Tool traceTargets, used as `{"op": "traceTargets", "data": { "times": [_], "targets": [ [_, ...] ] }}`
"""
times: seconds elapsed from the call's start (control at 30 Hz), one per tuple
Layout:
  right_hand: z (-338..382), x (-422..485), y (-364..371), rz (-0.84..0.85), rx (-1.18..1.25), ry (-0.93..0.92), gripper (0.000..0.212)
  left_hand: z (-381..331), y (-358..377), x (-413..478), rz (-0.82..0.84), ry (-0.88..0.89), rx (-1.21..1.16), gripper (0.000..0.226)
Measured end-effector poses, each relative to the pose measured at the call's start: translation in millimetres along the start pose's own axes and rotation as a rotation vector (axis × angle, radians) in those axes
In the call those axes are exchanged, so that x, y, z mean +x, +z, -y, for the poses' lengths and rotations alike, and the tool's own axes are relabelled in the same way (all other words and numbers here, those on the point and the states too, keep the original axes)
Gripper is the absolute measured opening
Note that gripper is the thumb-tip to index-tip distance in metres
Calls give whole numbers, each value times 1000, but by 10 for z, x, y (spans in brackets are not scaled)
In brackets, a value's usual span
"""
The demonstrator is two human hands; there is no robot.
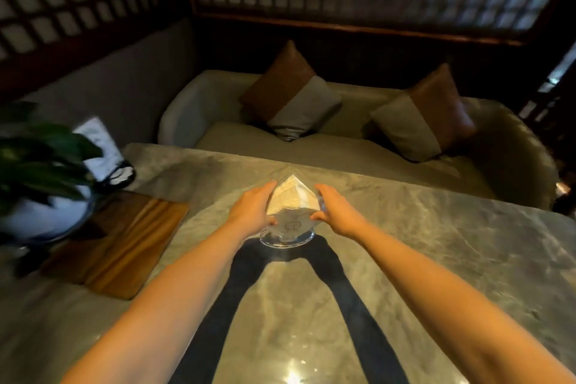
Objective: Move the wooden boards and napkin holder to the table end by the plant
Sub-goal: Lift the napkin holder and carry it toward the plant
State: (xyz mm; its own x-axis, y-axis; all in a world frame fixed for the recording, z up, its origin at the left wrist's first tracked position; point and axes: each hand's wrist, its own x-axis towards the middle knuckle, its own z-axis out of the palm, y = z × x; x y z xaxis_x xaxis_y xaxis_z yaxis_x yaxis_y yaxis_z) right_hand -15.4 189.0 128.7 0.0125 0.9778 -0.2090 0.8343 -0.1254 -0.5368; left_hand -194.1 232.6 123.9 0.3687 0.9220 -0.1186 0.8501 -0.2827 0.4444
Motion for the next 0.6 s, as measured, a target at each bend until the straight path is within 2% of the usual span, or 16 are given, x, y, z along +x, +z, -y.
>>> {"op": "traceTargets", "data": {
  "times": [0.13,0.33,0.6],
  "targets": [
    [786,214,222,42,-14,-139,73,589,-547,-348,-92,-94,28,84],
    [1991,443,767,96,-29,-364,64,1513,-1229,-1025,-207,-280,15,86],
    [3277,497,1676,242,-77,-596,67,2632,-1667,-1932,-310,-535,-55,89]
  ]
}}
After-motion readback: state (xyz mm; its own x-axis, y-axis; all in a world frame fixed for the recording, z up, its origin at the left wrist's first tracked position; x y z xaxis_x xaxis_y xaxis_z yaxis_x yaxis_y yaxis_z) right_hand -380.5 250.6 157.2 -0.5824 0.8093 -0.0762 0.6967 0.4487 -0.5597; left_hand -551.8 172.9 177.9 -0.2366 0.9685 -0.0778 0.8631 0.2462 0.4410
